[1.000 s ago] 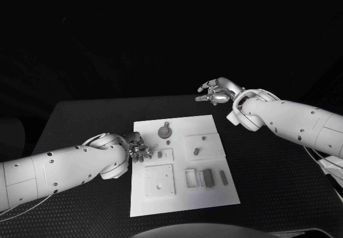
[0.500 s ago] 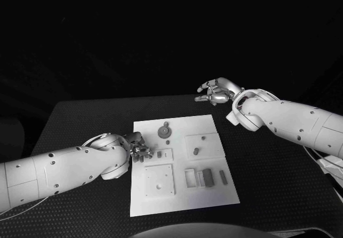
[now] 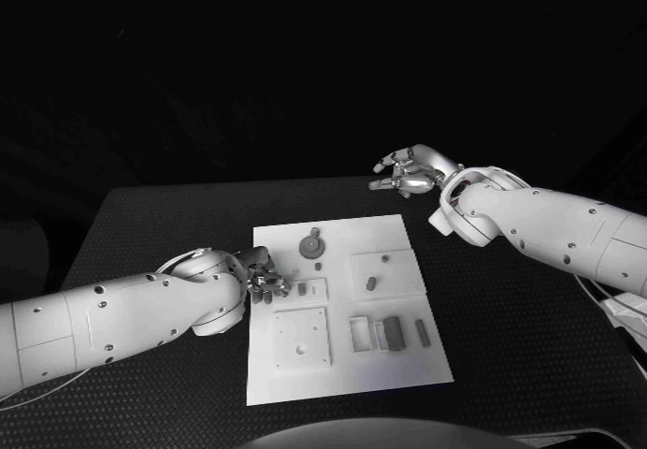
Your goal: Assemble the parts on the task board
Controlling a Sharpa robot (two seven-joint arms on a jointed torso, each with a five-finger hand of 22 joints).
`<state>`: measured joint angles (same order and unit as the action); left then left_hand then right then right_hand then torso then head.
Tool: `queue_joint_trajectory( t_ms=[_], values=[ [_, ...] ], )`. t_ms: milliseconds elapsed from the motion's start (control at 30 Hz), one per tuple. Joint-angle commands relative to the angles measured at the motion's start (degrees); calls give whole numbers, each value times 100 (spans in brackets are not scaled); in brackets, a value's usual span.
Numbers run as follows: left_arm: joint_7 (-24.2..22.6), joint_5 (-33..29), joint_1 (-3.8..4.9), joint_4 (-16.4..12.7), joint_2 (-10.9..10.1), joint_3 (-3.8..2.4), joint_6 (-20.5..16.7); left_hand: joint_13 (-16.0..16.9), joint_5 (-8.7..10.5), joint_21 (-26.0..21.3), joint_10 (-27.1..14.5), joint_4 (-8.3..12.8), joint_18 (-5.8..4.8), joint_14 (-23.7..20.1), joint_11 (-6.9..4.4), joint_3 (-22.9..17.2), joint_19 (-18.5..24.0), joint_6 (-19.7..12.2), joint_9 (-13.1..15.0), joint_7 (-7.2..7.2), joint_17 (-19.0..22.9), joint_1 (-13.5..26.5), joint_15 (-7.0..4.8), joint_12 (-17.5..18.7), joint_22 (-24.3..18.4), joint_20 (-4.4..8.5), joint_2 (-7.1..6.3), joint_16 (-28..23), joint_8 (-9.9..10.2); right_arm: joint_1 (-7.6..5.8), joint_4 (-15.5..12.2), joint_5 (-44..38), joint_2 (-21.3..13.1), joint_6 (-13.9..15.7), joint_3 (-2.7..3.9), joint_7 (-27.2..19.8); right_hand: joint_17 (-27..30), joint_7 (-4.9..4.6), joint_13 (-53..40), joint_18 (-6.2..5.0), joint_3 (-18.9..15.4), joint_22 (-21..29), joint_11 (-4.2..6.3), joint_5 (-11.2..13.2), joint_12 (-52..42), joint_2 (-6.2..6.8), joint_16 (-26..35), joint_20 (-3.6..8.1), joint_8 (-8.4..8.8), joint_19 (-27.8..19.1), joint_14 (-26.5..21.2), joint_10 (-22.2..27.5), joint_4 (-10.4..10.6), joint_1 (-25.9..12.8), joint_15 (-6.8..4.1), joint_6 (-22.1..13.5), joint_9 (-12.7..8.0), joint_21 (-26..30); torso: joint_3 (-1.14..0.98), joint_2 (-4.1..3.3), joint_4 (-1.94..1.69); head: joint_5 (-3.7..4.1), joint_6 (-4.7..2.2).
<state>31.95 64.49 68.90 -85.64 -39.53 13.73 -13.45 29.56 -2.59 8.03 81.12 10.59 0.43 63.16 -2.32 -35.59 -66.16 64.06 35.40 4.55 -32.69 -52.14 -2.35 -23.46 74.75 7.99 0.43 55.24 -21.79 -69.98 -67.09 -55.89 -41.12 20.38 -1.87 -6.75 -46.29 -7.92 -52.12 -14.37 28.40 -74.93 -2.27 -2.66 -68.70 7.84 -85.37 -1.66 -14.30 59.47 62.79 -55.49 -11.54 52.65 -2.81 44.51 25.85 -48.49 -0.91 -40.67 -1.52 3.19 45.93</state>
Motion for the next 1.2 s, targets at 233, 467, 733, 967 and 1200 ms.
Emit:
queue_joint_trajectory(
  t_ms=[233,467,733,967,1200],
  values=[
    [47,30,-21,-22,0,8,181,22,-25,29,15,21,59,21,-53,-49,-40,243,6,-217,-19,-70,-16,-57,31,9,44,37,-31,14,2,-47,5,-83,1,-19,6,-203,8,-63,12,-108,-125,-23,-22,-5,27,11,31,-33,-45,395,-13,-67,13,241,-5,19,4,-2,-2,-15,46],
    [58,52,-25,-12,-20,7,206,44,-27,41,22,36,58,35,-63,-54,-55,259,15,-224,-30,-75,-22,-91,62,15,50,57,-41,34,9,-47,10,-87,1,-23,7,-203,9,-63,12,-108,-125,-23,-22,-5,27,11,31,-34,-45,396,-14,-68,14,240,-6,19,7,0,-4,-28,27],
    [61,106,-49,37,17,7,192,59,-28,49,24,42,59,45,-70,-57,-67,269,20,-230,-37,-73,-28,-114,82,20,53,71,-46,66,19,-47,6,-89,1,-28,7,-204,10,-63,14,-108,-125,-23,-23,-9,28,11,31,-34,-46,397,-15,-69,14,239,-7,20,0,19,-3,-60,28],
    [69,121,-49,49,57,7,229,64,-28,51,20,41,57,45,-71,-54,-68,269,22,-230,-38,-64,-29,-122,90,21,44,75,-47,66,14,-48,5,-86,1,-25,7,-204,10,-63,14,-108,-125,-23,-23,-10,28,10,31,-34,-47,397,-15,-70,14,238,-7,20,-4,19,1,-70,47],
    [83,172,-49,40,64,7,352,119,-27,91,61,15,63,96,-105,-39,-120,336,48,-264,-58,-32,-51,-218,139,43,10,140,-90,66,12,-48,-4,-90,1,-24,8,-204,11,-63,14,-108,-126,-23,-23,-9,28,10,31,-35,-47,398,-17,-70,14,237,-8,20,-1,18,2,-101,65]
  ],
)
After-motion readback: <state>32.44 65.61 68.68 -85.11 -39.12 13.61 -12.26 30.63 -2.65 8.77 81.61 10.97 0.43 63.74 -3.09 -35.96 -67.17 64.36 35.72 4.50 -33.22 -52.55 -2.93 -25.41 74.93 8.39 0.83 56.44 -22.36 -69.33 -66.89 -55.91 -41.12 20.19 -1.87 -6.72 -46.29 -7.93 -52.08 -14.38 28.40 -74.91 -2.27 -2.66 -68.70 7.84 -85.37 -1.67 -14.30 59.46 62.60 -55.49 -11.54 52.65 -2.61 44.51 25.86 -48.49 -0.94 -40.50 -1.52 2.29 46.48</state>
